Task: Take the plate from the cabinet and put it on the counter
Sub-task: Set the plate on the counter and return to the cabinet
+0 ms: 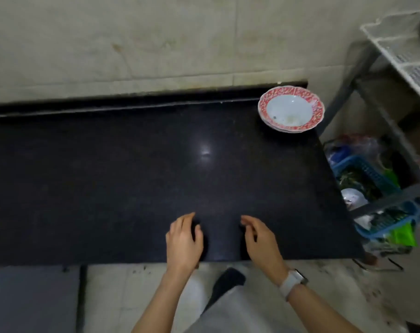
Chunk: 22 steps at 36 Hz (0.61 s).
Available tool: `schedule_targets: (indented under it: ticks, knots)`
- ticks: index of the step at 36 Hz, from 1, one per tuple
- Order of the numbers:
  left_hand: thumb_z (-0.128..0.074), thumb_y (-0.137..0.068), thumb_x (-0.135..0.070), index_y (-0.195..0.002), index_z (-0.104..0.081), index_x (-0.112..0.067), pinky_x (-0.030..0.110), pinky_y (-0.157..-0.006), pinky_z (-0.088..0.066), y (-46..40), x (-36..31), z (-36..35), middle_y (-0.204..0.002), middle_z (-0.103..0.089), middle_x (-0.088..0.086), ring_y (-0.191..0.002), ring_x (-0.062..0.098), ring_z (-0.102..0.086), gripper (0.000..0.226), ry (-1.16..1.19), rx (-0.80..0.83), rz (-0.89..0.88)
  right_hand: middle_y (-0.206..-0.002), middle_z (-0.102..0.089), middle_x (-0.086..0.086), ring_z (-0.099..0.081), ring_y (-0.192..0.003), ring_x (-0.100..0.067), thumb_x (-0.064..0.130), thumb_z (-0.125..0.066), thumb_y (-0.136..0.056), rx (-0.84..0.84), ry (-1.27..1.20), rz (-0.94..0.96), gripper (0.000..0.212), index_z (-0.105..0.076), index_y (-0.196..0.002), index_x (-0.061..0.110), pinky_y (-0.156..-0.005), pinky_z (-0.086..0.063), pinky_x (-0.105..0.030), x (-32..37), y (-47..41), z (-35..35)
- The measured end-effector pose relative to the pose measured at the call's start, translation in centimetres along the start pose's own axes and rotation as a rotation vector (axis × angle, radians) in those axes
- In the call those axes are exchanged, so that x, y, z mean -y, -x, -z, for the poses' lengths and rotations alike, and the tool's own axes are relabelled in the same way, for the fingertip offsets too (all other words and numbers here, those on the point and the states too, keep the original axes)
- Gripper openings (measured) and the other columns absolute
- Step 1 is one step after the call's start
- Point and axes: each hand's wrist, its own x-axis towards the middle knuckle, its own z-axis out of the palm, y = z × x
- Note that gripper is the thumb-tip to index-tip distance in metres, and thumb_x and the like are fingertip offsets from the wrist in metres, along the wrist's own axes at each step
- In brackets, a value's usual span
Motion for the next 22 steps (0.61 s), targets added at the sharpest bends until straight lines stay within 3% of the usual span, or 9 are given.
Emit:
schedule_targets:
  ticks: [8,17,22]
  knots:
    - [-0.044,-0.086,-0.022,-0.123,-0.053,-0.009,0.043,-0.101,-0.04,11.0,7.4,3.8,-0.128,-0.057,0.011,-0.119,0.031,-0.049,0.04,0.022,-0.01,0.212,-0.114,-0.064,-0.011,-0.058,-0.105,-0.026,0.009,-0.042,-0.09,0.259,0.094,0.096,0.026,-0.057,-0.113,0.008,-0.09,-0.04,-0.027,1.8,7.8,-8.1]
    - [-0.045,-0.091,-0.02,-0.127,-0.05,-0.013,0.036,-0.104,-0.034,22.8,18.9,9.7,-0.134,-0.052,0.007,-0.124,0.024,-0.044,0.037,0.052,-0.12,0.558,-0.118,-0.063,-0.012,-0.059,-0.109,-0.025,0.012,-0.04,-0.091,0.593,0.278,0.236,0.029,-0.056,-0.115,0.008,-0.098,-0.047,-0.039,4.7,16.0,-18.8]
    - [-0.044,-0.092,-0.021,-0.128,-0.048,-0.013,0.041,-0.105,-0.034,26.5,26.6,14.0,-0.135,-0.051,0.007,-0.125,0.025,-0.044,0.037,0.099,-0.209,0.701,-0.119,-0.063,-0.013,-0.058,-0.11,-0.025,0.012,-0.04,-0.091,0.734,0.334,0.328,0.029,-0.056,-0.115,0.008,-0.097,-0.047,-0.035,8.7,19.1,-27.8]
